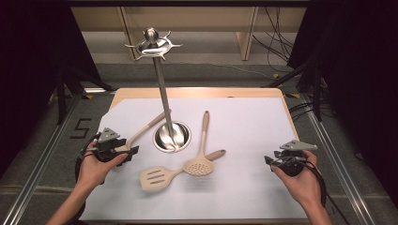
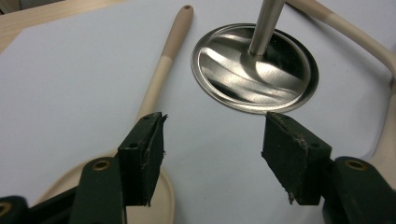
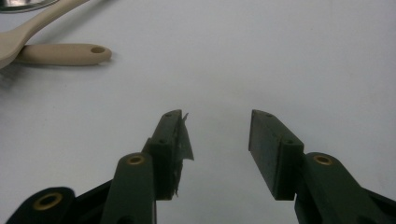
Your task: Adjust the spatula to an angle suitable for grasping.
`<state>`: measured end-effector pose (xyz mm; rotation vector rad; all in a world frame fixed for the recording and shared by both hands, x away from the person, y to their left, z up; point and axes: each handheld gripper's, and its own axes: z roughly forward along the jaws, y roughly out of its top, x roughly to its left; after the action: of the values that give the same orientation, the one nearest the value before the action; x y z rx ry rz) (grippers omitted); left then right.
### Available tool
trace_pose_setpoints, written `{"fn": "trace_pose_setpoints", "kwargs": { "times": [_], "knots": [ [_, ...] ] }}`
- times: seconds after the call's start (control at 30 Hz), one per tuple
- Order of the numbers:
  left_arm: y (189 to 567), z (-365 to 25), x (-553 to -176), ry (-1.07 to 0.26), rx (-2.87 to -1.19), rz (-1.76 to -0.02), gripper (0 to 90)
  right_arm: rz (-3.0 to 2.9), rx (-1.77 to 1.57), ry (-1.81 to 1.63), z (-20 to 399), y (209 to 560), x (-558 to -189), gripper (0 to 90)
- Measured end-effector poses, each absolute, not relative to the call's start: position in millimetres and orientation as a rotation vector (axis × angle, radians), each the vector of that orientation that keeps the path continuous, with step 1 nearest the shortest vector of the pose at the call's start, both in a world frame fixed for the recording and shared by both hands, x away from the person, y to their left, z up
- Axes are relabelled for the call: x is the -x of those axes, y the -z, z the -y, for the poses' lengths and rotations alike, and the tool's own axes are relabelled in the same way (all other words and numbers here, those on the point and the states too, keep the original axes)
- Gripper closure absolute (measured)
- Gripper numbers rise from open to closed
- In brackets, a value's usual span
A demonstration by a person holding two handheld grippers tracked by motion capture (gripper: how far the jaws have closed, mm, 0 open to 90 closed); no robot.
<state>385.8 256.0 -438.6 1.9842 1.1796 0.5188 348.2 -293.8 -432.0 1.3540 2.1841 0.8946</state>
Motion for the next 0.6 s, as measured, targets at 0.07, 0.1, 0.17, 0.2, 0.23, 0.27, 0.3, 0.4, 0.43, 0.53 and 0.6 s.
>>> {"fn": "trace_pose_setpoints", "kwargs": {
  "times": [0.07,0.1,0.17,0.2,0.23,0.27,0.3,0.4,0.43,0.53,0.6],
  "knots": [
    [439,-255,-390,-0.5,-1.997,-1.191,38.3,-2.187,-1.328,-0.89,294,432,-350,55.7],
    [439,-254,-392,-0.49,-2.008,-1.192,38.3,-2.187,-1.328,-0.89,294,432,-350,55.7],
    [439,-254,-396,-0.458,-2.058,-1.188,38.3,-2.197,-1.335,-0.894,293,433,-350,55.7],
    [439,-254,-398,-0.453,-2.063,-1.19,38.7,-2.194,-1.359,-0.895,292,431,-349,55.7],
    [439,-254,-399,-0.452,-2.072,-1.185,38.7,-2.194,-1.359,-0.895,292,431,-349,55.7],
    [438,-253,-401,-0.446,-2.09,-1.18,38.9,-2.185,-1.348,-0.867,292,429,-349,55.8],
    [435,-255,-403,-0.43,-2.14,-1.149,39.0,-2.177,-1.386,-0.897,289,429,-348,55.7],
    [435,-251,-406,-0.431,-2.117,-1.17,39.4,-2.19,-1.34,-0.886,290,431,-350,55.8],
    [435,-251,-408,-0.425,-2.121,-1.175,39.5,-2.193,-1.345,-0.879,290,431,-349,55.8],
    [435,-250,-411,-0.424,-2.137,-1.171,39.6,-2.198,-1.354,-0.873,290,430,-349,55.9],
    [434,-250,-413,-0.414,-2.155,-1.158,39.7,-2.189,-1.346,-0.879,290,431,-350,55.9]
  ]
}}
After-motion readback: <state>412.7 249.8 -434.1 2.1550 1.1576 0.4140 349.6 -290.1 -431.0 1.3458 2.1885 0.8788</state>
